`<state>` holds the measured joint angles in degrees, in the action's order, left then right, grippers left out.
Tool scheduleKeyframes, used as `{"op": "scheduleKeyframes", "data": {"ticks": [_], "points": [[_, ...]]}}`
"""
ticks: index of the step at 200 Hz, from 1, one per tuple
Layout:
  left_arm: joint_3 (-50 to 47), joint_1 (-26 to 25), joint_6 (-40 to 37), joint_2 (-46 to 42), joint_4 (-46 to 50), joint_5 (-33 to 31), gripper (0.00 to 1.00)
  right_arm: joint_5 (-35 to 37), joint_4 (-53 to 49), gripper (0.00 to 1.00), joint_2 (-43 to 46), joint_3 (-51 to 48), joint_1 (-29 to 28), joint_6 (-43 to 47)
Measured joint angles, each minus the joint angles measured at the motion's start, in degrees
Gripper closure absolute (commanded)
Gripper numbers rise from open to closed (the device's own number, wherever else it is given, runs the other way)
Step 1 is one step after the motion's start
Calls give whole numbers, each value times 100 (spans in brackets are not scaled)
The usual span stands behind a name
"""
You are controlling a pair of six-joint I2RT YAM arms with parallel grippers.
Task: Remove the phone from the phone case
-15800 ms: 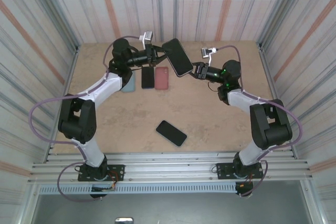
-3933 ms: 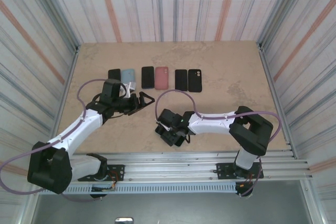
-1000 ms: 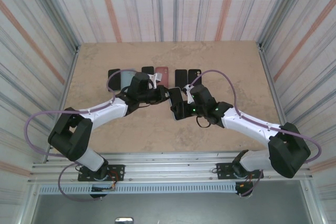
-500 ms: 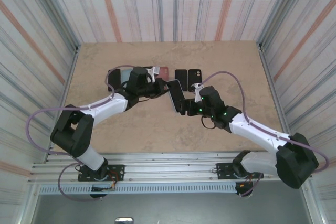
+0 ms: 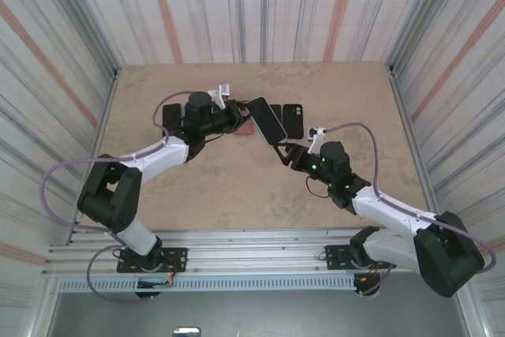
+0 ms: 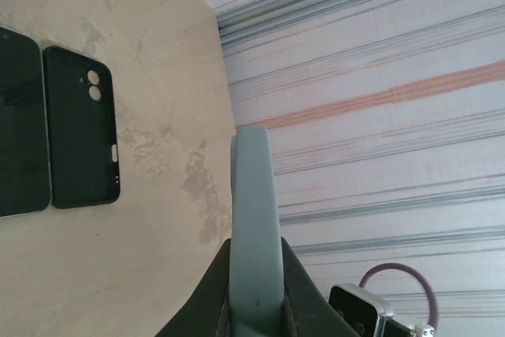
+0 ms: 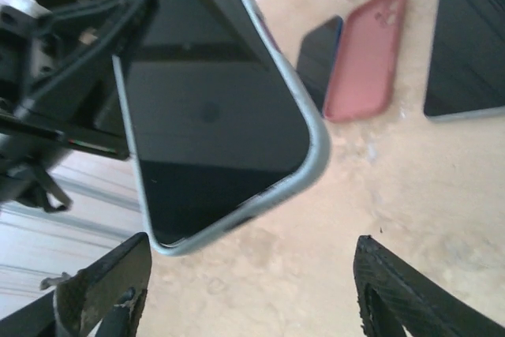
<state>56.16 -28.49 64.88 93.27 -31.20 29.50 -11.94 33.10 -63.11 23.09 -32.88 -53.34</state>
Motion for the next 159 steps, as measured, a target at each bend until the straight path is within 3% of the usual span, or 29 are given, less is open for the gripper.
{"op": "scheduleKeyframes", "data": {"ticks": [33,79,125,159], "points": [[4,17,376,170,-352,-46,89,-162,859,52,-341,-9,79,-525],[4,15,667,186,-643,-103,89,-415,1641,58,-756,-9,105,-1025],[9,15,942,304,-942,-118,90,-597,1998,67,-1019,-7,105,-1222],[9,15,1088,348,-1073,-129,91,-636,2157,68,-1082,-4,127,-1362]]}}
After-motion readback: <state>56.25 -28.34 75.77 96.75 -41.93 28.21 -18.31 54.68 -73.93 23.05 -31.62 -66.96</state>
